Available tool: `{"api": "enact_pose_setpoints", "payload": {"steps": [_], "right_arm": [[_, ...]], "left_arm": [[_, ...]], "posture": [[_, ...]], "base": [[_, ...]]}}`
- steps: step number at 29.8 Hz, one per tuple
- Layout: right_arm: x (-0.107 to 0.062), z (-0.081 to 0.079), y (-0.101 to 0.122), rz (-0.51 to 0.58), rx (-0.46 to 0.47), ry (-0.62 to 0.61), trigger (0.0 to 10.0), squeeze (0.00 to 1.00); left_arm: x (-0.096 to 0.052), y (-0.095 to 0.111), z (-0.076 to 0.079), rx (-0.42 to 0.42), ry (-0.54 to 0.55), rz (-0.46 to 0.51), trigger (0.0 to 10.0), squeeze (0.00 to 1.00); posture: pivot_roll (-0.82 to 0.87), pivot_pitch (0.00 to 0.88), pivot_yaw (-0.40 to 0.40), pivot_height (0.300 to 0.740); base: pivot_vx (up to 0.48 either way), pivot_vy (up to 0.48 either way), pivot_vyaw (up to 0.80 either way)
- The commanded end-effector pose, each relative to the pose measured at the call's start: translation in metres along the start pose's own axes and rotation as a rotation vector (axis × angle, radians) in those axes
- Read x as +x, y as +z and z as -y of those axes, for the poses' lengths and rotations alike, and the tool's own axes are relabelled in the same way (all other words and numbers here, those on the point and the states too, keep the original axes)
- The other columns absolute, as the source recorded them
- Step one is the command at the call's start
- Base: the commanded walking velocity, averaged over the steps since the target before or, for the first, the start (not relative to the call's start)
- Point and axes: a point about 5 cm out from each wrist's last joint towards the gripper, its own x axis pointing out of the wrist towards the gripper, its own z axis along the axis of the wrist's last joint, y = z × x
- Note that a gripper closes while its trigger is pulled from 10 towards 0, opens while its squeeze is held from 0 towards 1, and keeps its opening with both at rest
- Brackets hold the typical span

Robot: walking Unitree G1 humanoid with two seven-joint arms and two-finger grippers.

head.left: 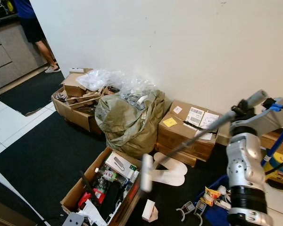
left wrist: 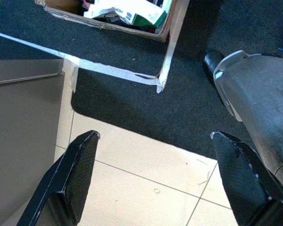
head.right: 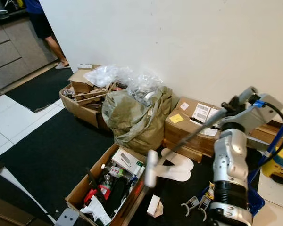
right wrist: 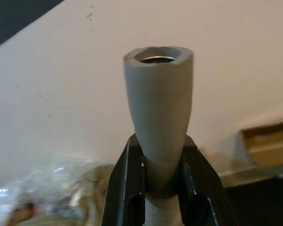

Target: Sweep floor

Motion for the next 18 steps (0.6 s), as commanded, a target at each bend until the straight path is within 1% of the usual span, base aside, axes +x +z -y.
{"api": "enact_pose_setpoints", "payload": {"steps": [1, 5, 6, 7, 10, 11, 12, 13, 15, 18], "right_arm": [[0.000, -0.005, 0.017, 0.100, 0.000, 0.015, 10.0, 0.00], [0.000, -0.004, 0.019, 0.100, -0.012, 0.012, 10.0, 0.00], [0.000, -0.005, 0.015, 0.075, -0.025, 0.014, 10.0, 0.00], [0.000, -0.005, 0.015, 0.075, -0.025, 0.014, 10.0, 0.00], [-0.006, -0.010, -0.006, -0.030, -0.079, 0.028, 10.0, 0.00], [-0.009, -0.013, -0.015, -0.074, -0.074, 0.037, 10.0, 0.00], [-0.009, -0.013, -0.015, -0.074, -0.074, 0.037, 10.0, 0.00], [-0.015, -0.016, -0.027, -0.129, -0.053, 0.038, 10.0, 0.00], [-0.017, -0.017, -0.030, -0.143, -0.042, 0.033, 10.0, 0.00], [-0.021, -0.019, -0.040, -0.188, -0.058, 0.027, 10.0, 0.00]], "left_arm": [[-0.001, -0.006, -0.004, 0.004, 0.004, -0.025, 10.0, 0.00], [-0.001, -0.006, -0.003, 0.003, 0.003, -0.025, 10.0, 0.00], [-0.001, -0.006, -0.003, 0.003, 0.002, -0.026, 10.0, 0.00], [-0.001, -0.006, -0.003, 0.003, 0.002, -0.026, 10.0, 0.00], [-0.001, -0.006, -0.003, 0.003, 0.000, -0.027, 10.0, 0.00], [-0.001, -0.006, -0.003, 0.002, 0.000, -0.027, 10.0, 0.00], [-0.001, -0.006, -0.003, 0.002, 0.000, -0.027, 10.0, 0.00], [-0.001, -0.006, -0.003, 0.001, 0.000, -0.026, 10.0, 0.00], [-0.001, -0.006, -0.003, 0.001, 0.000, -0.026, 10.0, 0.00], [-0.002, -0.006, -0.004, 0.001, 0.001, -0.027, 10.0, 0.00]], "posture": [[-0.04, 0.055, 0.107, 0.740], [-0.04, 0.055, 0.107, 0.740], [-0.04, 0.055, 0.107, 0.740], [-0.04, 0.055, 0.107, 0.740], [-0.04, 0.055, 0.107, 0.740], [-0.04, 0.061, 0.108, 0.740], [-0.04, 0.061, 0.108, 0.740], [-0.04, 0.061, 0.108, 0.740], [-0.04, 0.061, 0.108, 0.740], [-0.04, 0.066, 0.105, 0.740]], "base": [[0.000, 0.000, 0.00], [0.000, 0.000, 0.00], [0.000, 0.000, 0.00], [0.000, 0.000, 0.00], [0.000, 0.000, 0.00], [0.000, 0.000, 0.00], [0.000, 0.000, 0.00], [0.000, 0.000, 0.00], [0.000, 0.000, 0.00], [0.000, 0.000, 0.00]]}}
